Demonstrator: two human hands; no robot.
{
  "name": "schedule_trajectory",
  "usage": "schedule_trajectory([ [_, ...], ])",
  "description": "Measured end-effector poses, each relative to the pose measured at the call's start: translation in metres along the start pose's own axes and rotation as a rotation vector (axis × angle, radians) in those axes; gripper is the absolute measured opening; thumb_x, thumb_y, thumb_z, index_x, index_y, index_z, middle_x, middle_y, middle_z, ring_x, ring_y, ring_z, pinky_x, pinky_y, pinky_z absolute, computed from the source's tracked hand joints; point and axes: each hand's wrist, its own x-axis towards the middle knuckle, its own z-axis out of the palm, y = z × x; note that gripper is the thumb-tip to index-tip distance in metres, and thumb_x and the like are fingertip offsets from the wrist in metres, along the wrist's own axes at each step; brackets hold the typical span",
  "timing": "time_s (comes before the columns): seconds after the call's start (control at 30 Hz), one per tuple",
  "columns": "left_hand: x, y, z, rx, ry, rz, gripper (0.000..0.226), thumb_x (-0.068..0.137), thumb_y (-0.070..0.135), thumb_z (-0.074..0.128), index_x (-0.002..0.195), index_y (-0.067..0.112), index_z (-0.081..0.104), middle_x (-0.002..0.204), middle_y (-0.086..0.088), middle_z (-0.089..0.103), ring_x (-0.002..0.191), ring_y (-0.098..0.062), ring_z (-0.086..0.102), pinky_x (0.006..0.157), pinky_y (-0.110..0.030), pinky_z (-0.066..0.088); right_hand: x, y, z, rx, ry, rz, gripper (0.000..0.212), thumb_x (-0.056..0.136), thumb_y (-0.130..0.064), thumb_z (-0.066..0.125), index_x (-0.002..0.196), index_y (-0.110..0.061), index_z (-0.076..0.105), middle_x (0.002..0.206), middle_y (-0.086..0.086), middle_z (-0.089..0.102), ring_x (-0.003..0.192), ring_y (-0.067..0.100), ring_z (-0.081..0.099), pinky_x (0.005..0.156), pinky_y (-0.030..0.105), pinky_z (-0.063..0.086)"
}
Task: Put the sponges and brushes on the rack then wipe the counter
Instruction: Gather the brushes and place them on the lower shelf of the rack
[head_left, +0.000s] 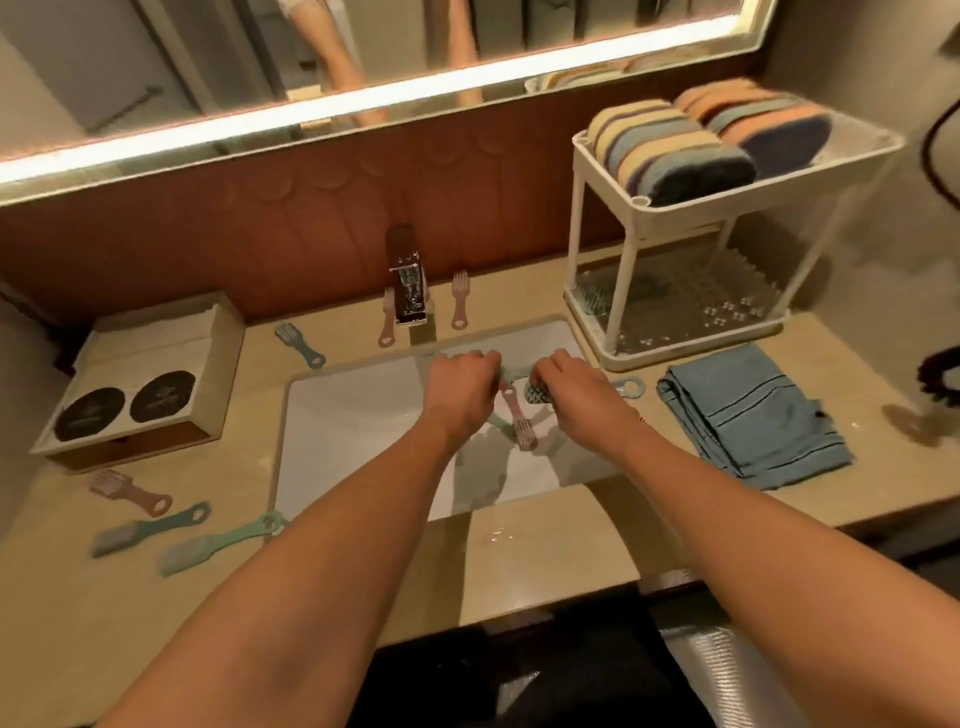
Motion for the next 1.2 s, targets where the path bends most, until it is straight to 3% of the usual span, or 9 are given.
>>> schedule_trajectory([
  [0.17,0.027,0.016,-0.003,-0.161,0.069,-0.097,0.022,0.099,0.043,0.059,0.095,0.023,0.065,0.087,0.0,0.071,0.079,-0.022,0.062,0.068,-0.036,0.051,-0.018,0.037,-0.018,-0.017,0.051,0.085,0.042,0.087,0.005,0.064,0.118,-0.02,0.052,0.121,0.006,0.051,0.109,0.029,0.053,0.092,0.04,0.046],
  [0.27,0.042,0.03,-0.004,-0.234,0.102,-0.109,0.022,0.098,0.045,0.061,0.099,0.023,0.067,0.087,0.002,0.073,0.077,-0.019,0.062,0.071,-0.038,0.055,-0.023,0.058,-0.025,-0.04,0.05,0.169,0.042,0.086,0.0,0.068,0.117,-0.023,0.051,0.122,0.002,0.051,0.11,0.026,0.053,0.094,0.04,0.048],
  [0.43,0.069,0.052,0.007,-0.444,-0.007,-0.108,0.021,0.101,0.039,0.056,0.109,0.02,0.063,0.1,-0.001,0.07,0.081,-0.02,0.063,0.072,-0.041,0.059,-0.02,0.091,-0.03,-0.11,0.141,0.239,0.056,0.075,0.003,0.074,0.12,-0.023,0.054,0.118,-0.001,0.051,0.11,0.023,0.052,0.098,0.039,0.039],
  [0.7,0.113,0.082,0.025,-0.473,-0.08,-0.012,0.02,0.102,0.035,0.056,0.108,0.018,0.064,0.099,-0.004,0.069,0.082,-0.02,0.062,0.075,-0.042,0.058,0.004,0.122,-0.027,-0.066,0.127,0.273,0.054,0.081,0.011,0.063,0.124,-0.021,0.055,0.125,0.001,0.052,0.118,0.026,0.048,0.108,0.039,0.033],
  [0.87,0.139,0.092,0.042,-0.421,-0.144,0.055,0.016,0.101,0.035,0.055,0.101,0.021,0.063,0.095,-0.005,0.067,0.077,-0.019,0.059,0.069,-0.037,0.055,0.036,0.135,-0.018,-0.087,0.049,0.342,0.036,0.092,-0.005,0.064,0.125,-0.018,0.058,0.123,0.005,0.059,0.119,0.026,0.051,0.114,0.044,0.03],
  [0.97,0.155,0.096,0.052,-0.449,-0.154,0.048,0.016,0.1,0.035,0.058,0.105,0.023,0.067,0.109,-0.006,0.062,0.083,-0.021,0.06,0.074,-0.037,0.058,0.052,0.147,-0.007,-0.114,-0.029,0.407,0.017,0.098,-0.011,0.061,0.113,-0.017,0.064,0.11,0.007,0.065,0.11,0.027,0.056,0.113,0.046,0.03],
  [1.07,0.169,0.097,0.058,-0.472,-0.119,0.032,0.023,0.095,0.037,0.064,0.114,0.026,0.067,0.129,-0.005,0.053,0.093,-0.023,0.061,0.081,-0.039,0.06,0.06,0.157,0.004,-0.139,-0.089,0.45,0.016,0.102,-0.015,0.054,0.111,-0.014,0.067,0.107,0.01,0.066,0.114,0.03,0.054,0.116,0.046,0.029],
  [1.13,0.178,0.098,0.059,-0.486,-0.103,0.025,0.021,0.091,0.037,0.069,0.109,0.026,0.067,0.12,-0.003,0.06,0.093,-0.024,0.063,0.082,-0.042,0.06,0.063,0.16,0.012,-0.083,-0.115,0.451,0.018,0.102,-0.018,0.052,0.114,-0.015,0.065,0.106,0.01,0.066,0.111,0.031,0.056,0.112,0.044,0.033],
  [1.2,0.187,0.102,0.062,-0.488,-0.1,0.052,0.012,0.087,0.037,0.07,0.095,0.028,0.066,0.099,0.0,0.066,0.084,-0.022,0.065,0.078,-0.042,0.06,0.068,0.165,0.018,0.095,-0.094,0.472,0.023,0.098,-0.017,0.058,0.121,-0.018,0.059,0.11,0.011,0.063,0.108,0.032,0.058,0.097,0.041,0.047],
])
